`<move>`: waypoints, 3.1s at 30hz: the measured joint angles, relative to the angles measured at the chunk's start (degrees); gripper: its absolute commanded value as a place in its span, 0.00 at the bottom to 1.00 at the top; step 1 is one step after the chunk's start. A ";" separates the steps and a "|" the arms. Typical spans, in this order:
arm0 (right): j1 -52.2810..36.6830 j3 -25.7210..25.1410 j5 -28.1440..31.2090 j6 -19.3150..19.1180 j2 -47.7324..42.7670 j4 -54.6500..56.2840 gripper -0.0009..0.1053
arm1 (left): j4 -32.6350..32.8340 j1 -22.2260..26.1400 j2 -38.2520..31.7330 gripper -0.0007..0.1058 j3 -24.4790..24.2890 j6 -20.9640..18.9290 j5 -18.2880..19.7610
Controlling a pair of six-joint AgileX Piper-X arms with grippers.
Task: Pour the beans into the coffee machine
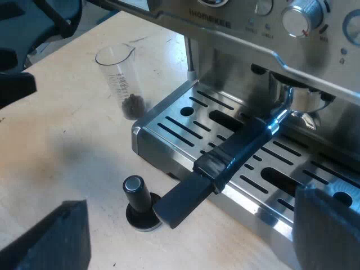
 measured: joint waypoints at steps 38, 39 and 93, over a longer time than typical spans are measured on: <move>0.00 0.00 0.00 0.00 0.00 0.00 0.75 | -54.26 0.00 48.56 0.75 3.27 0.76 0.00; 0.00 0.00 0.00 0.00 0.00 0.00 0.75 | -55.71 0.00 50.23 0.75 3.11 0.76 0.00; 0.00 0.00 0.00 0.00 0.00 0.00 0.75 | -32.35 0.00 32.29 0.36 -8.72 4.20 3.97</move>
